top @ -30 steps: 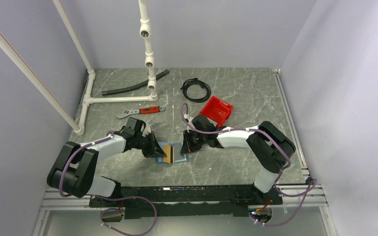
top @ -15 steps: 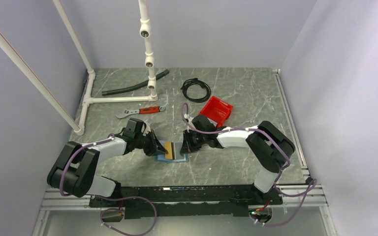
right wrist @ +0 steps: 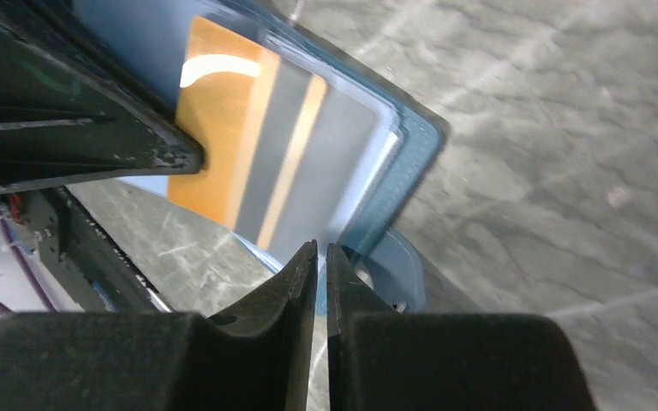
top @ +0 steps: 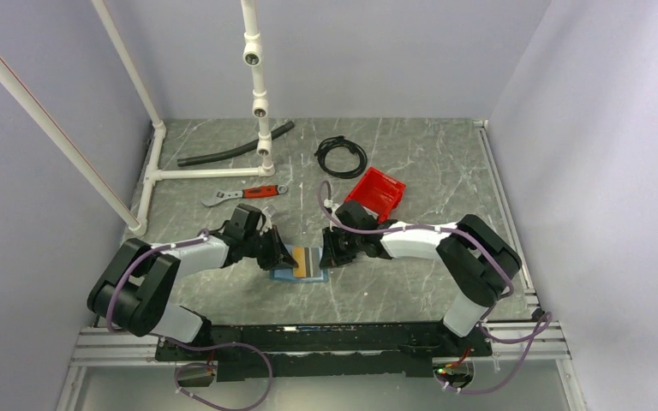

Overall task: Put the credit cards into the card holder
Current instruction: Insert the credit card into the card holder.

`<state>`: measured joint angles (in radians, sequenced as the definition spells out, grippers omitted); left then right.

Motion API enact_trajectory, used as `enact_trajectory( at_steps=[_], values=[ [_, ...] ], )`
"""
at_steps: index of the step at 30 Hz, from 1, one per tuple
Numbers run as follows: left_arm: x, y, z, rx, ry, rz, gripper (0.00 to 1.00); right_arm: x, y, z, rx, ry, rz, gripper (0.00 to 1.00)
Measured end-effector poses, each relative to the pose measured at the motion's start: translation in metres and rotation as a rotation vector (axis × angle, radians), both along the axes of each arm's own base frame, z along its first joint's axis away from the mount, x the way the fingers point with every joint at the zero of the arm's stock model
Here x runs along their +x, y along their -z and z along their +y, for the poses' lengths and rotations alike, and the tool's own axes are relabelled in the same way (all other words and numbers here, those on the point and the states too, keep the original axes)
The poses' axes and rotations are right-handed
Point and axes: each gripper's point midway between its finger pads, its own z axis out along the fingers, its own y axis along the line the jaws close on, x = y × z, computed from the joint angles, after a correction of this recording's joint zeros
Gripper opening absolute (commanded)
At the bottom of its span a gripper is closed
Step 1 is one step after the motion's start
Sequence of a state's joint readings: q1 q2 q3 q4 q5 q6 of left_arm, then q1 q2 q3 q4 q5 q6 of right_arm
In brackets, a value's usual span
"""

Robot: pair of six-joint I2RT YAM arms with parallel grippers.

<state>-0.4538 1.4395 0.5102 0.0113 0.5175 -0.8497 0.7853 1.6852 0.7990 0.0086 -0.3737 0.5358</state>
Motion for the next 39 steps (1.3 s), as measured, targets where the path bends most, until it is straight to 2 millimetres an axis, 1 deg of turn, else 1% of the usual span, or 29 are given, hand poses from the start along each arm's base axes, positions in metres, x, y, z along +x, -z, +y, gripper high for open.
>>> enact_trajectory(
  at_steps=[2, 5, 10, 17, 23, 26, 28, 31, 39],
  values=[
    [0.001, 0.0, -0.001, 0.015, 0.008, -0.004, 0.1, 0.0, 0.002, -0.008, -0.037, 0.012, -0.003, 0.15],
    [0.0, 0.001, -0.003, 0.039, 0.021, -0.007, 0.18, -0.001, 0.002, -0.013, -0.061, 0.023, -0.008, 0.16],
    [-0.002, 0.005, -0.011, 0.098, 0.048, -0.014, 0.41, -0.001, 0.003, -0.015, -0.068, 0.023, -0.007, 0.14],
    [-0.003, -0.002, -0.035, 0.19, 0.101, -0.073, 0.55, -0.002, 0.004, -0.014, -0.058, 0.02, 0.012, 0.05],
    [-0.005, -0.004, -0.042, 0.258, 0.128, -0.13, 0.66, -0.001, 0.005, -0.015, -0.058, 0.024, 0.017, 0.02],
    [-0.006, -0.005, -0.045, 0.266, 0.161, -0.161, 0.74, -0.001, 0.005, -0.015, -0.057, 0.024, 0.017, 0.02],
    [-0.007, -0.006, -0.046, 0.273, 0.178, -0.178, 0.8, -0.001, 0.005, -0.015, -0.056, 0.024, 0.018, 0.03],
    [-0.004, -0.009, -0.049, 0.293, 0.18, -0.198, 0.84, -0.001, 0.005, -0.014, -0.055, 0.024, 0.017, 0.04],
    [0.006, -0.01, -0.048, 0.314, 0.141, -0.228, 0.83, -0.001, 0.005, -0.012, -0.05, 0.02, 0.013, 0.04]
  ],
)
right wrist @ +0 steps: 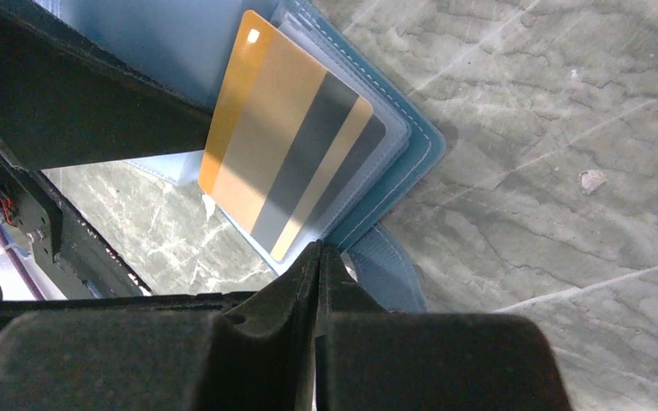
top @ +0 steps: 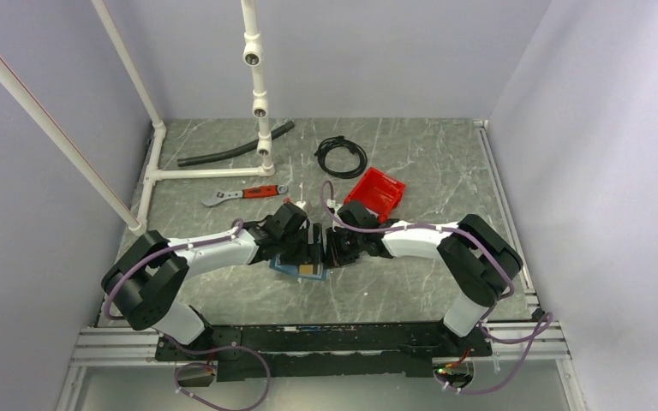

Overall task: Put the credit cards into the card holder
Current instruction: Insert the credit card into the card holder.

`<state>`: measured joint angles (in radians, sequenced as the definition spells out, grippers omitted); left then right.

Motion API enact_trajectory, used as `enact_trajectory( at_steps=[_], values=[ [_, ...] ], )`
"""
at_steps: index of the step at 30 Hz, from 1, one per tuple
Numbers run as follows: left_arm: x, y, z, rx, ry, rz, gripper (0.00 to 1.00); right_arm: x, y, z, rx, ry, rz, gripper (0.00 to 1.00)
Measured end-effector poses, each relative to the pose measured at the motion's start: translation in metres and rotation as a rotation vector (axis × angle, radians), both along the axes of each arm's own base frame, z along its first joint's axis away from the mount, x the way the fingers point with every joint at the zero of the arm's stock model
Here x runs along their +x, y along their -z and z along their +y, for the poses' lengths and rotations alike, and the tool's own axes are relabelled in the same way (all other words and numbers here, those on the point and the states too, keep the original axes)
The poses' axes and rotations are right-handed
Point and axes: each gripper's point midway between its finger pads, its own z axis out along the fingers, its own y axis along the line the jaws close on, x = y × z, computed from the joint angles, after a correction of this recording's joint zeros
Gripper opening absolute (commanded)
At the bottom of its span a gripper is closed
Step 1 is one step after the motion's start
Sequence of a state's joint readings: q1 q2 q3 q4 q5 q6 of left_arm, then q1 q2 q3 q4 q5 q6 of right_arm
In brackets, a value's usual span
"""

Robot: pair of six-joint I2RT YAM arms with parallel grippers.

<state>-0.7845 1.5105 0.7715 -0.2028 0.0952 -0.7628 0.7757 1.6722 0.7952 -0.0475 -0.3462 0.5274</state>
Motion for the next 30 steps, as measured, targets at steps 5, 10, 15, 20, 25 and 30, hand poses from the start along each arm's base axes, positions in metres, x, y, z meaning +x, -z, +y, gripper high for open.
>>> enact_trajectory(
  at_steps=[5, 10, 15, 20, 25, 30],
  values=[
    [0.005, 0.0, 0.001, -0.009, -0.025, -0.029, 0.83, 0.001, 0.0, 0.0, 0.001, 0.001, -0.002, 0.03],
    [0.006, -0.006, 0.008, -0.036, -0.083, -0.073, 0.85, 0.003, 0.0, -0.001, 0.0, 0.013, 0.0, 0.01],
    [0.004, -0.012, 0.017, -0.058, -0.117, -0.101, 0.89, 0.004, 0.0, -0.001, 0.001, 0.017, 0.003, 0.0],
    [0.008, -0.013, 0.017, -0.062, -0.126, -0.116, 0.89, 0.004, 0.0, -0.001, 0.006, 0.015, 0.012, 0.0],
    [0.015, -0.006, 0.014, -0.058, -0.128, -0.114, 0.86, 0.004, 0.0, -0.001, 0.008, 0.014, 0.014, 0.0],
    [0.026, -0.005, 0.004, -0.064, -0.1, -0.136, 0.81, 0.004, 0.001, -0.001, 0.009, 0.013, 0.017, 0.0]
  ],
)
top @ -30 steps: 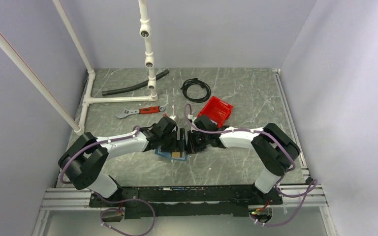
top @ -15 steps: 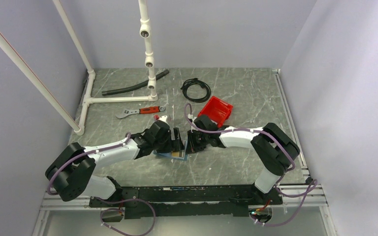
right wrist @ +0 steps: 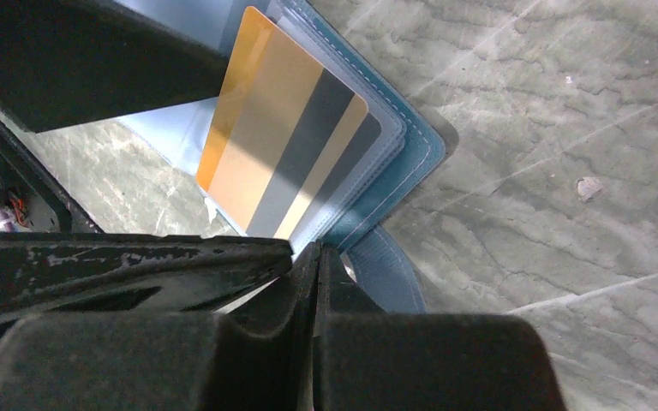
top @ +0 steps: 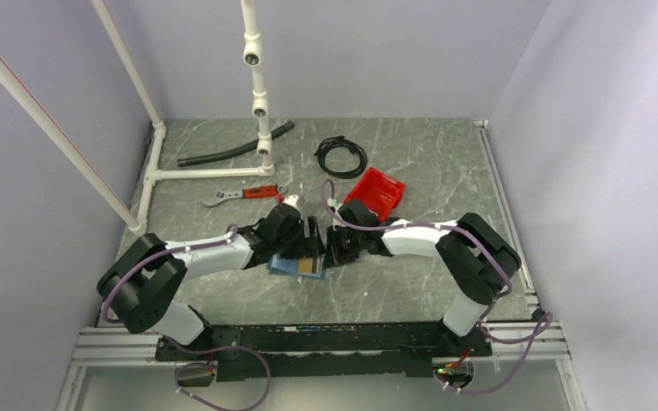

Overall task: Put the credit cards into the card holder
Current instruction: Insert the credit card into the card holder.

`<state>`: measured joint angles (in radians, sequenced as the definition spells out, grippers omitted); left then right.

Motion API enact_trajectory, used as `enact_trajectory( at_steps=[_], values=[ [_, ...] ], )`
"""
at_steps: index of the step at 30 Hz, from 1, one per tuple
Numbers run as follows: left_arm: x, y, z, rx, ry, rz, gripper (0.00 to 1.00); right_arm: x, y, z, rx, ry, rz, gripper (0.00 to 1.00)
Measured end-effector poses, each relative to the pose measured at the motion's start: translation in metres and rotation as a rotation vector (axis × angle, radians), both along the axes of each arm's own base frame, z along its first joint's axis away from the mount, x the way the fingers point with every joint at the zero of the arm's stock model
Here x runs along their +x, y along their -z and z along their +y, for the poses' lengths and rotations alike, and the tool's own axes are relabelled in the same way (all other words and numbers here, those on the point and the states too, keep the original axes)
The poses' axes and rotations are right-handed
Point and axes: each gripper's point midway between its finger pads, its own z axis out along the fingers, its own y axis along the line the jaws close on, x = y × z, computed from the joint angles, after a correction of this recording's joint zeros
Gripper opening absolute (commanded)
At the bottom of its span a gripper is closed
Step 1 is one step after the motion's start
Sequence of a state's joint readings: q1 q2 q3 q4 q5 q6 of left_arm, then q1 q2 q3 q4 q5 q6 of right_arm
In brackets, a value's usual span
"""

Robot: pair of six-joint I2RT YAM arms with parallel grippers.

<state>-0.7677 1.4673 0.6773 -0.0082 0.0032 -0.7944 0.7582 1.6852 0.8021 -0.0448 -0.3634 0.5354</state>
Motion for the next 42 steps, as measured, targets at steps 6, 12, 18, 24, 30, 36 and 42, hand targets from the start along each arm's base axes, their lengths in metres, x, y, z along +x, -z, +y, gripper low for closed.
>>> enact_trajectory(
  at_steps=[6, 12, 18, 24, 30, 36, 42],
  values=[
    [0.008, -0.001, -0.009, -0.009, 0.066, -0.047, 0.72, 0.0, 0.0, 0.001, -0.002, -0.008, 0.012, 0.0],
    [0.007, 0.002, -0.012, -0.051, 0.108, -0.079, 0.74, 0.002, 0.001, 0.0, -0.006, -0.021, 0.028, 0.0],
    [0.007, 0.001, -0.012, -0.138, 0.075, -0.092, 0.85, 0.007, 0.001, -0.005, -0.005, -0.027, 0.069, 0.0],
    [-0.006, -0.007, -0.004, -0.182, 0.021, -0.026, 0.9, 0.028, -0.001, -0.004, -0.031, -0.044, 0.029, 0.04],
    [-0.018, -0.024, 0.008, -0.178, 0.004, 0.021, 0.97, 0.048, -0.01, -0.01, -0.09, -0.08, -0.067, 0.32],
    [-0.014, -0.069, 0.013, -0.212, 0.018, -0.011, 0.99, 0.075, -0.077, -0.022, -0.129, -0.109, -0.266, 0.86],
    [-0.023, -0.117, 0.026, -0.226, 0.071, -0.09, 0.99, 0.132, -0.143, -0.068, -0.155, -0.049, -0.509, 1.0]
  ],
)
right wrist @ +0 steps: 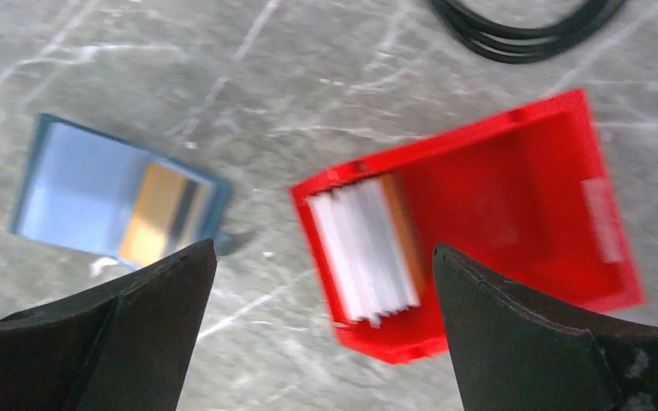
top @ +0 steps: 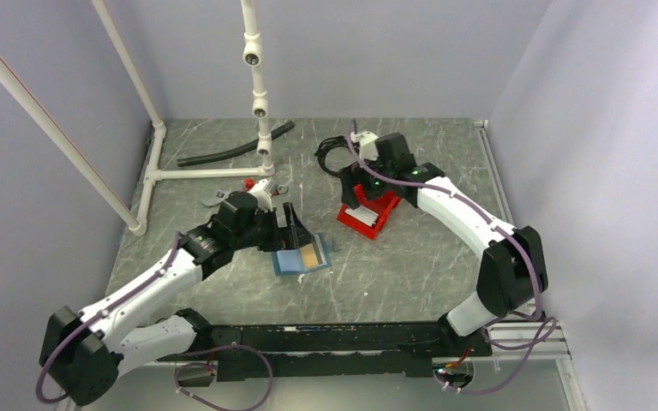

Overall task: Put the credit cards into the card holder
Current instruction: Insert the credit card into the card holder, then pick up the credit card from the storage box.

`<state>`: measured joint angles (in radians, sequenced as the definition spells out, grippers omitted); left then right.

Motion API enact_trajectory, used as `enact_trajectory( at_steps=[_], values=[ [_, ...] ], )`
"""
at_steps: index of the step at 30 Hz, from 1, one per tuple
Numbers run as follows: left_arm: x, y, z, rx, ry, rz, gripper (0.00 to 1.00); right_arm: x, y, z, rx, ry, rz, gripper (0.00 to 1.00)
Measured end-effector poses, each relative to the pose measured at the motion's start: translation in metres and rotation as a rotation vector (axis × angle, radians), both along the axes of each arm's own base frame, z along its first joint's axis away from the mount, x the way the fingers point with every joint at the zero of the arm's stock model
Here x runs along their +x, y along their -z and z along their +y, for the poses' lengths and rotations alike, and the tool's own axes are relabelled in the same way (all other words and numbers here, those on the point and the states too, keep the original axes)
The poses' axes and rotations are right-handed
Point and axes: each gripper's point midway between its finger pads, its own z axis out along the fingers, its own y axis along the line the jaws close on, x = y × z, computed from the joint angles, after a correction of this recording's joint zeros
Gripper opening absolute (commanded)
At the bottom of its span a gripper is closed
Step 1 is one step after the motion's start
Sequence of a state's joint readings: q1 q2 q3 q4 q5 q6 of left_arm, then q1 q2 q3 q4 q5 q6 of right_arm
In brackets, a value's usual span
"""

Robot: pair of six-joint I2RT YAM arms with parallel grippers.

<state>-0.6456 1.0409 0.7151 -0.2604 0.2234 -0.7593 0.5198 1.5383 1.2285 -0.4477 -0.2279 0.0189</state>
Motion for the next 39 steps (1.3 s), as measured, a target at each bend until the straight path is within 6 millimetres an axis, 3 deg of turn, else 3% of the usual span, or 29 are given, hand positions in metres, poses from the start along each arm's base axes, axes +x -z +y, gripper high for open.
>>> enact_trajectory(
  at_steps=[5, 9, 13, 29, 39],
  values=[
    [-0.015, -0.024, 0.007, -0.023, 0.042, -0.056, 1.0, 0.027, 0.023, -0.046, -0.038, 0.012, 0.051, 1.0],
    [-0.025, -0.028, 0.01, -0.037, 0.065, -0.052, 0.99, 0.048, 0.057, -0.058, -0.046, -0.018, 0.143, 1.0],
    [-0.036, -0.026, 0.016, -0.041, 0.074, -0.045, 0.99, 0.034, 0.082, -0.051, -0.031, -0.081, 0.24, 1.0],
    [-0.044, -0.028, 0.024, -0.051, 0.068, -0.06, 0.99, 0.018, 0.098, -0.033, 0.024, -0.151, 0.324, 0.99],
    [-0.049, -0.036, 0.032, -0.057, 0.046, -0.095, 0.99, 0.008, 0.109, -0.025, 0.032, -0.176, 0.362, 0.81]
  ],
)
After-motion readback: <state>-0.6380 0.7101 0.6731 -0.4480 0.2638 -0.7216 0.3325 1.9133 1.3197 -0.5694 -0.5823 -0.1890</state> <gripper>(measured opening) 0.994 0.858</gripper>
